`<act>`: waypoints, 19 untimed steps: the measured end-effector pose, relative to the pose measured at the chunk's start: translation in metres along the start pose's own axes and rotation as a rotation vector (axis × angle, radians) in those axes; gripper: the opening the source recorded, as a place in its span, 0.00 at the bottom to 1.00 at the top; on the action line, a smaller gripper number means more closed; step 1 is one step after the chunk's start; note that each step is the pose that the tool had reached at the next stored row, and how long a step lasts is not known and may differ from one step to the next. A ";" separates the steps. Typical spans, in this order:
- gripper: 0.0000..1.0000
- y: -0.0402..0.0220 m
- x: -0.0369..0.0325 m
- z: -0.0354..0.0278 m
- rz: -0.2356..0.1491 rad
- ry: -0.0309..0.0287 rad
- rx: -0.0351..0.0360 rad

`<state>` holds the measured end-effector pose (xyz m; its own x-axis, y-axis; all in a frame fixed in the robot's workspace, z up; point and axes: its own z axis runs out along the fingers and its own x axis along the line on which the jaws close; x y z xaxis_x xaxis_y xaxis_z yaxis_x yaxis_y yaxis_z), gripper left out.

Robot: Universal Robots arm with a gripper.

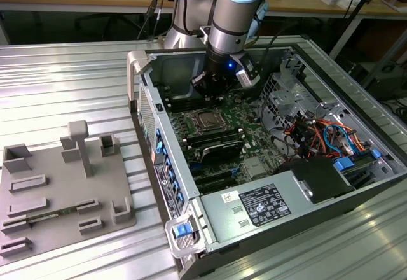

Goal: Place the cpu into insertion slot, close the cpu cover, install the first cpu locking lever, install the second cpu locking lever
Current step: 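Install the first cpu locking lever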

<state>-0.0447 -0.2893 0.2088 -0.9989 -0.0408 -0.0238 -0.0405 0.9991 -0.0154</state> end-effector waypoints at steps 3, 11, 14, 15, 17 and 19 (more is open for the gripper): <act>0.11 -0.0005 0.0000 0.0004 0.000 0.0000 -0.0001; 0.11 -0.0006 0.0002 0.0056 0.000 0.0005 0.0021; 0.11 -0.0002 0.0001 0.0075 0.000 -0.0004 -0.0006; 0.11 -0.0003 0.0001 0.0077 0.000 -0.0003 0.0005; 0.11 -0.0005 0.0002 0.0076 0.000 0.0000 0.0014; 0.11 -0.0003 0.0002 0.0071 0.000 0.0001 0.0015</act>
<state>-0.0447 -0.2897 0.2017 -0.9989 -0.0408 -0.0237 -0.0404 0.9990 -0.0170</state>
